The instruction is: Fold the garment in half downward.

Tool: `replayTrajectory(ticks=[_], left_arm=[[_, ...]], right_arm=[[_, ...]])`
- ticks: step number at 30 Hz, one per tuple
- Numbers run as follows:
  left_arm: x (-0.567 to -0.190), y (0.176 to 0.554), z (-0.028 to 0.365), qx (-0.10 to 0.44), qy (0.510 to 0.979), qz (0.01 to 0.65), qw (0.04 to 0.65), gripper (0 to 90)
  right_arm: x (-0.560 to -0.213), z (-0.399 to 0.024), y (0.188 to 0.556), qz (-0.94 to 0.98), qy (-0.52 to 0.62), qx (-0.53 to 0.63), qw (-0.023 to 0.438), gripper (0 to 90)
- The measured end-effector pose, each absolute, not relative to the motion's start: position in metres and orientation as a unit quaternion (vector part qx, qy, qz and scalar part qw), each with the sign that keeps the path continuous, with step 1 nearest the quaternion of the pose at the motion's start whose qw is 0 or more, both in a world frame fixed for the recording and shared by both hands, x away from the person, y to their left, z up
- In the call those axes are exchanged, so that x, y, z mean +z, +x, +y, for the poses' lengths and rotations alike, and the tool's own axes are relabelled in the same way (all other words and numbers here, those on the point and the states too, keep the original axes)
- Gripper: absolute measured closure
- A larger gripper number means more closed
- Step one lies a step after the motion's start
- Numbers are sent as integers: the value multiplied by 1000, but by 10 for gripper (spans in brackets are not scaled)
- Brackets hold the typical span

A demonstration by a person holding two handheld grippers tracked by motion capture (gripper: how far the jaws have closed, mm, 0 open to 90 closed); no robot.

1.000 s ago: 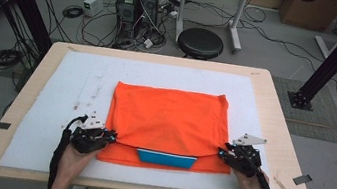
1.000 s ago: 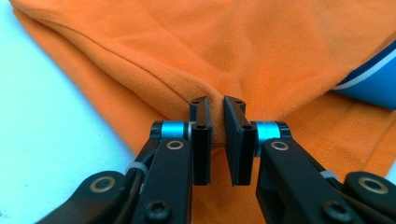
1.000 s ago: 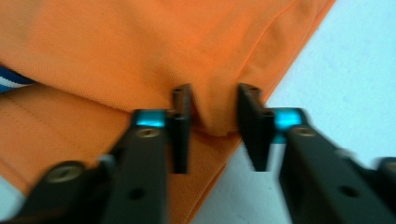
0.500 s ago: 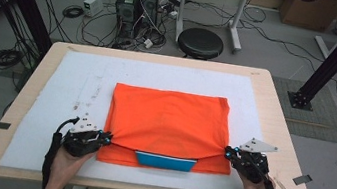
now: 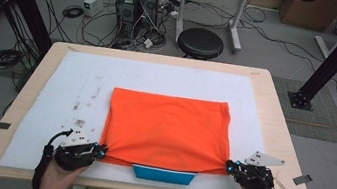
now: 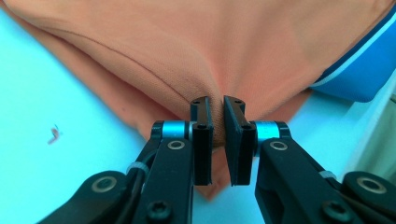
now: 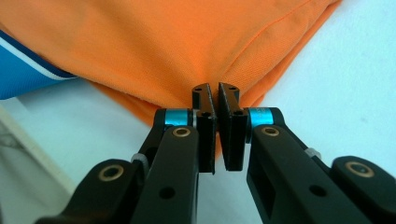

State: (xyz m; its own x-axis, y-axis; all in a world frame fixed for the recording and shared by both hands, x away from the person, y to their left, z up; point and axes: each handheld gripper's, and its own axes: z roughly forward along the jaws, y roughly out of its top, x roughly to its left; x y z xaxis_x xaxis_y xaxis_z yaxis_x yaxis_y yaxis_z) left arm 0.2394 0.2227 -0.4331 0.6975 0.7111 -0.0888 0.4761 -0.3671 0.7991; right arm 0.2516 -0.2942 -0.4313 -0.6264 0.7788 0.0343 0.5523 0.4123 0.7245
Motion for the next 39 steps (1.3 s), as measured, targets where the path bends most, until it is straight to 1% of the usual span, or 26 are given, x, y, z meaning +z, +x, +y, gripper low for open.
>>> replayTrajectory(ticks=[11,18,19,20,21,22,23,24,26,28,30,32,35,36,39], left_arm=[[-437,231,227,113,817,366,431,820],[-444,233,226,103,820,370,423,819],[-445,233,226,102,823,369,420,816],[-445,233,226,103,824,369,418,804],[-444,234,226,105,822,370,420,779],[-442,234,227,109,821,369,422,723],[-440,235,228,116,816,373,426,640],[-438,236,229,125,813,376,427,578],[-432,239,232,138,804,382,435,545],[-427,241,233,149,795,384,446,531],[-422,243,232,159,789,382,454,533],[-420,245,231,168,785,387,455,535],[-420,248,229,170,780,392,457,535],[-421,249,227,171,780,393,456,535],[-423,249,225,174,780,397,451,532]], right_arm=[[-435,-299,240,824,408,368,141,870],[-440,-302,242,823,409,374,126,864],[-441,-302,243,822,409,375,124,848],[-441,-302,243,823,410,375,122,806],[-441,-302,243,824,411,370,121,733],[-441,-301,243,821,419,369,121,627],[-440,-301,244,820,421,368,124,539],[-440,-301,245,819,422,370,122,511],[-436,-299,247,815,423,374,131,476],[-432,-294,251,813,420,379,139,473],[-427,-289,255,807,425,383,146,488],[-421,-280,261,807,414,397,141,532],[-410,-255,273,815,386,410,139,628],[-408,-246,279,818,375,415,134,656],[-402,-213,298,826,351,432,89,708]])
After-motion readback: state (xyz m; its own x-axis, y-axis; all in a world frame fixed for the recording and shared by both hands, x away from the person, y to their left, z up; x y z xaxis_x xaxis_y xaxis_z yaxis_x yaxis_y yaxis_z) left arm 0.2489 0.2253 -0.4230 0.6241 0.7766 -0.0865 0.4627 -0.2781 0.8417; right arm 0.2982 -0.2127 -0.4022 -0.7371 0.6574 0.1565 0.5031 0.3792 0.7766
